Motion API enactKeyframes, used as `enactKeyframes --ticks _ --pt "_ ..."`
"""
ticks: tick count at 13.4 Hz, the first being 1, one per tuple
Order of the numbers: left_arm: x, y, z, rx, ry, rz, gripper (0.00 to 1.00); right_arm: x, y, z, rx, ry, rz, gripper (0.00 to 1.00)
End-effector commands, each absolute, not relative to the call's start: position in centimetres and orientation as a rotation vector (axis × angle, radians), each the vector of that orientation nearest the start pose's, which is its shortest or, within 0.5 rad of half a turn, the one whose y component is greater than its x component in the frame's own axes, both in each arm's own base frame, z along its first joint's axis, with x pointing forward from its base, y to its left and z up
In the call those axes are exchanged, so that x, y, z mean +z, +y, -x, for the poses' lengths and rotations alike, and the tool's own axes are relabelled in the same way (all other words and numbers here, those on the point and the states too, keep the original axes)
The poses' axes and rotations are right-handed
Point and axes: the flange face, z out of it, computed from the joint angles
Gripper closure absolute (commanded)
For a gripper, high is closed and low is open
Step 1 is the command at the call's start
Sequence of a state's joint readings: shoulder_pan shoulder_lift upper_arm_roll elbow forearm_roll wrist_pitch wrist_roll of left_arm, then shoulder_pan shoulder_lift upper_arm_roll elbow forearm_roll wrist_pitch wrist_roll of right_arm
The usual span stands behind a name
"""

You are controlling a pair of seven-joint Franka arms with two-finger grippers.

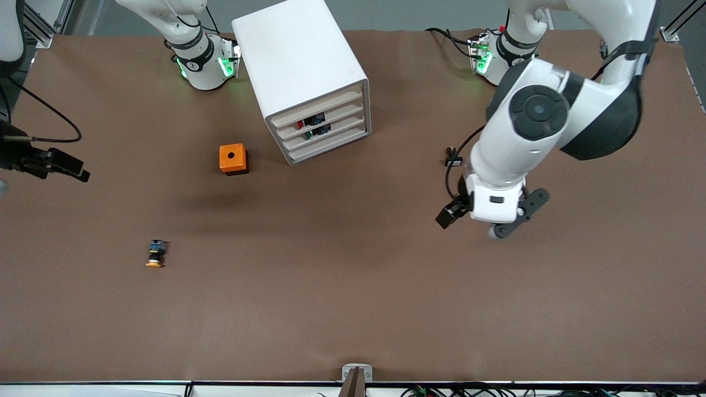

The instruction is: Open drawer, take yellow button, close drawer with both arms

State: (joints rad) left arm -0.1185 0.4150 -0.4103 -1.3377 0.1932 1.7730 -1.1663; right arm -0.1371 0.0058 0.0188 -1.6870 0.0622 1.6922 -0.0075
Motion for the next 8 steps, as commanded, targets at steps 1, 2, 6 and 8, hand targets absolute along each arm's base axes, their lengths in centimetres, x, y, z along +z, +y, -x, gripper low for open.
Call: enactKeyframes --ticks 1,2,6,8 --pt "54.7 -24.3 -61.6 -0.147 -0.922 2.981 0.0 59.4 -5.4 -54.3 -0.005 0.191 3.073 0.0" --pt "55.9 -22.5 -61.6 -0.152 -0.911 2.976 0.0 59.6 -5.2 -54.3 -0.012 0.186 3.075 0.0" --pt "60.5 -17.2 -60.1 -0.173 -0.755 2.967 0.0 59.6 -4.7 -54.1 0.014 0.175 3.072 0.0" --pt "63.1 -13.9 -58.7 -0.136 -0.709 2.993 0.0 59.9 -4.3 -54.2 -0.008 0.159 3.076 0.0"
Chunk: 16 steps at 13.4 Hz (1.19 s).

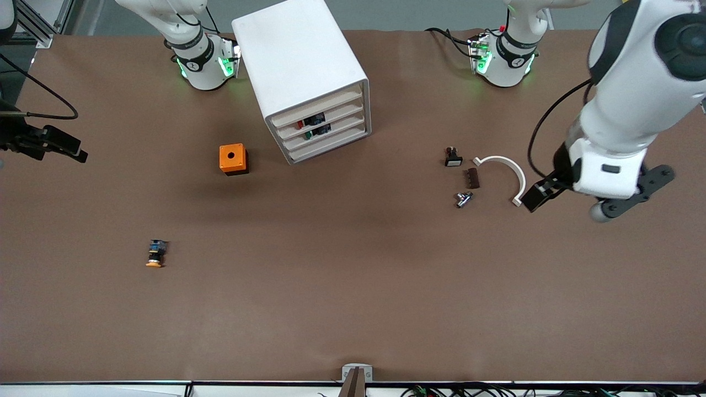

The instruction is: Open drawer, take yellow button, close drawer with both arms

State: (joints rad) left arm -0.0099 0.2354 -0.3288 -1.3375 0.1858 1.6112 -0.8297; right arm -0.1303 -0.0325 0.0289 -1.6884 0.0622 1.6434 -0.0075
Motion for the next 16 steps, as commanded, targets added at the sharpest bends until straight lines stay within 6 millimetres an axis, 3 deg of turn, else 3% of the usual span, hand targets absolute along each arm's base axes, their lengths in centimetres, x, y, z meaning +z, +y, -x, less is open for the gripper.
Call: enactKeyframes --ticks 1,4,7,12,16 --pt "64.4 -12.2 -58.0 -0.118 -0.683 3.016 0.0 60.1 -4.2 -54.4 -0.037 0.157 3.077 0.0" --pt "67.0 -8.2 -55.4 -0.063 -0.509 3.043 0.0 60.1 -3.8 -54.4 -0.05 0.143 3.087 0.0" --pt "67.9 -5.8 -52.2 -0.009 -0.391 3.091 0.0 60.2 -3.9 -54.5 -0.069 0.11 3.167 0.0" --pt "67.1 -6.7 -47.5 0.034 -0.252 3.104 0.0 60.1 -4.2 -54.6 -0.067 0.12 3.167 0.0" --pt "66.5 -7.4 -46.2 0.018 -0.224 3.109 0.0 60.1 -4.0 -54.6 -0.064 0.115 3.166 0.0"
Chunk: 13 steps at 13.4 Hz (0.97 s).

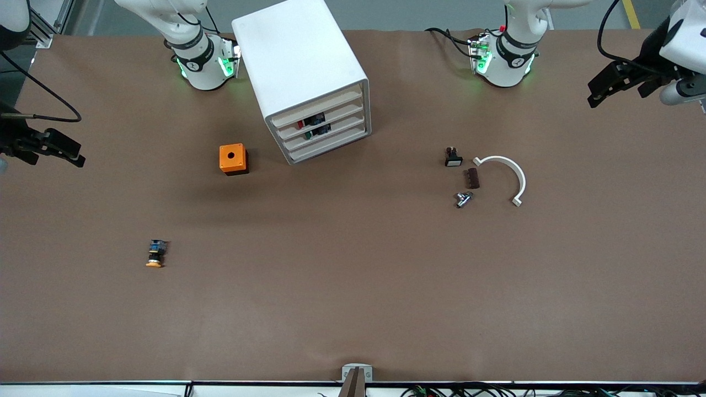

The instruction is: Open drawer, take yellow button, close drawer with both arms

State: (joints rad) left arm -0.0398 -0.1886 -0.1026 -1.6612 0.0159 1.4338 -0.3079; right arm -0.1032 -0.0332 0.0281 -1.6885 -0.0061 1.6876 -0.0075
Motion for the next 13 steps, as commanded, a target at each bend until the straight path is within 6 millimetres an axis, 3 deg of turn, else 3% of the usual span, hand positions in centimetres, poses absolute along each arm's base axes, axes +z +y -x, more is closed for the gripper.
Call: enactKeyframes --ticks 1,7,13 --pt "66.4 -7.9 -46.2 0.011 -0.208 3.111 0.0 60.2 -3.8 -54.5 -0.067 0.11 3.166 0.0" --pt "66.2 -7.4 -47.5 0.004 -0.113 3.121 0.0 60.2 -3.8 -54.6 -0.067 0.11 3.166 0.0" --pt "66.2 -7.3 -48.6 0.021 -0.148 3.122 0.0 60.2 -3.7 -54.6 -0.072 0.108 3.166 0.0"
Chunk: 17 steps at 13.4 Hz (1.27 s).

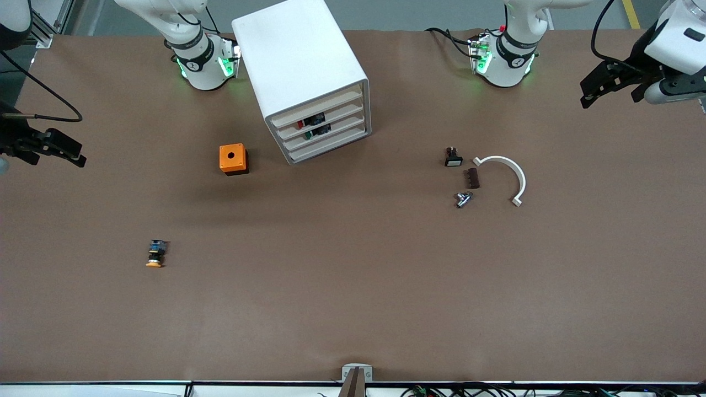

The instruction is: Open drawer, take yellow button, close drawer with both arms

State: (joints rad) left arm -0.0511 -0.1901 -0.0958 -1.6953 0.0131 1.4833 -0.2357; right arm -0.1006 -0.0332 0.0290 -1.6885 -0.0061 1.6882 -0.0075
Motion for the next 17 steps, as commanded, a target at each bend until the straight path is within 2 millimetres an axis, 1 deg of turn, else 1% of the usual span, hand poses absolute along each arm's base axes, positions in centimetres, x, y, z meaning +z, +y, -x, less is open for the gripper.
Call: enactKeyframes --ticks 1,4,7,10,12,14,15,16,17 --pt "66.2 -7.4 -48.6 0.02 -0.148 3.12 0.0 60.2 -3.7 -54.6 -0.069 0.108 3.168 0.0" --pt "65.6 -7.2 -48.7 0.042 -0.147 3.105 0.0 60.2 -3.7 -54.6 -0.069 0.108 3.168 0.0" --pt "66.0 -7.4 -48.7 -0.005 -0.14 3.11 0.0 60.2 -3.6 -54.6 -0.067 0.105 3.168 0.0" --pt "65.6 -7.1 -48.1 0.005 -0.152 3.108 0.0 60.2 -3.6 -54.6 -0.067 0.105 3.168 0.0" --pt "65.5 -6.2 -48.2 0.011 -0.18 3.118 0.0 60.2 -3.5 -54.6 -0.069 0.1 3.168 0.0" --pt "65.9 -6.0 -48.1 0.001 -0.173 3.118 0.0 60.2 -3.5 -54.6 -0.069 0.098 3.166 0.0" --pt "66.0 -5.3 -48.0 0.013 -0.192 3.115 0.0 60.2 -3.5 -54.6 -0.069 0.1 3.166 0.0" --pt "66.3 -4.2 -48.0 0.016 -0.223 3.112 0.0 60.2 -3.5 -54.6 -0.072 0.1 3.168 0.0" --pt "66.8 -3.9 -48.3 0.002 -0.225 3.113 0.0 60.2 -3.4 -54.6 -0.072 0.098 3.168 0.0"
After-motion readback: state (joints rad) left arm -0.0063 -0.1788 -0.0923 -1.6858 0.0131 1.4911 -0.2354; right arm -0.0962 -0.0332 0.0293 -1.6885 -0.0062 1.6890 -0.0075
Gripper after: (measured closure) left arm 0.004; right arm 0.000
